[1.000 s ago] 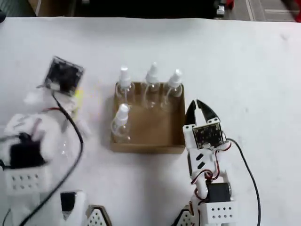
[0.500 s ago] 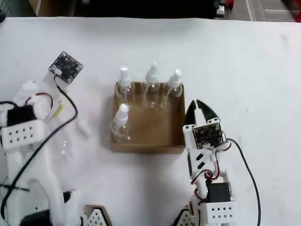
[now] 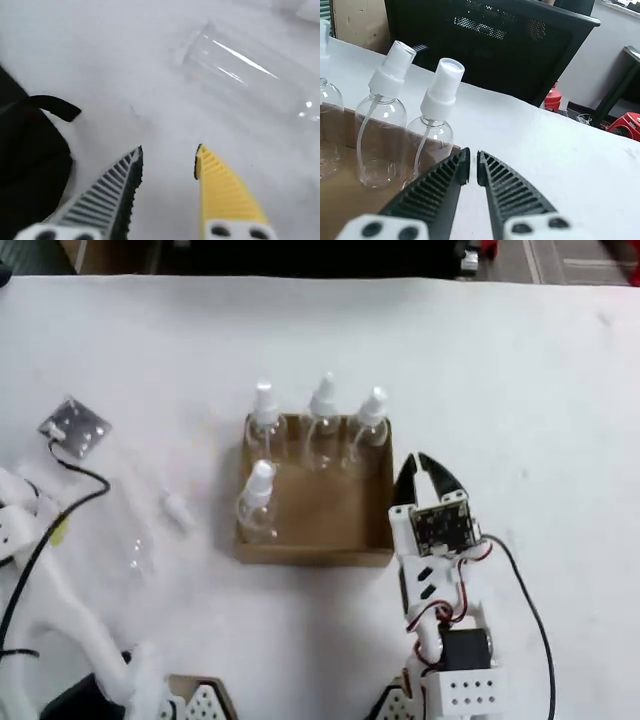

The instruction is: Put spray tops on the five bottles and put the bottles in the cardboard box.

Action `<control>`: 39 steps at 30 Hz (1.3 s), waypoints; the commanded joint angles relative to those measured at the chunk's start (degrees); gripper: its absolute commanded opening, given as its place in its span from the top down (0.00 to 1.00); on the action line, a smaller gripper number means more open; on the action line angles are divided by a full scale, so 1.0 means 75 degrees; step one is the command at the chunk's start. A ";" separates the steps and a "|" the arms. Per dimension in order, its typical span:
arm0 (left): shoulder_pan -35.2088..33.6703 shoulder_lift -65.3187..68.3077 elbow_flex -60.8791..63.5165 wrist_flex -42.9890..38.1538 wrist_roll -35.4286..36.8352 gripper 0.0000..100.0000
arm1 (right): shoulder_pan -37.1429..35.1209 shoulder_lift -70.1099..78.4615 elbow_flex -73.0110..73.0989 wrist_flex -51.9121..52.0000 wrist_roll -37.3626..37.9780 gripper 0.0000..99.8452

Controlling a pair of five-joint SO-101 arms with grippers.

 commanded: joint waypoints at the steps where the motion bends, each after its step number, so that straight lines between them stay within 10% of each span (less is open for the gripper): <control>1: -0.0088 -0.0358 -0.0352 0.0504 -0.0188 0.84 | -0.0358 0.0006 0.0094 0.0182 0.0094 0.98; 11: 0.0533 -0.0873 -0.0293 0.1020 -0.2028 0.84 | -0.0463 0.0006 0.0094 0.0287 0.0094 0.98; 21: 0.2174 -0.1295 0.1360 -0.2180 0.1184 0.83 | -0.0416 0.0006 0.0094 0.0287 0.0094 0.98; 27: 0.2010 -0.2702 0.1289 0.1395 -0.3364 0.80 | -0.0404 0.0006 0.0094 0.0264 0.0105 0.98; 39: 0.2034 -0.3839 0.3376 0.0117 -0.3599 0.72 | -0.0428 0.0006 0.0094 0.0264 0.0738 0.98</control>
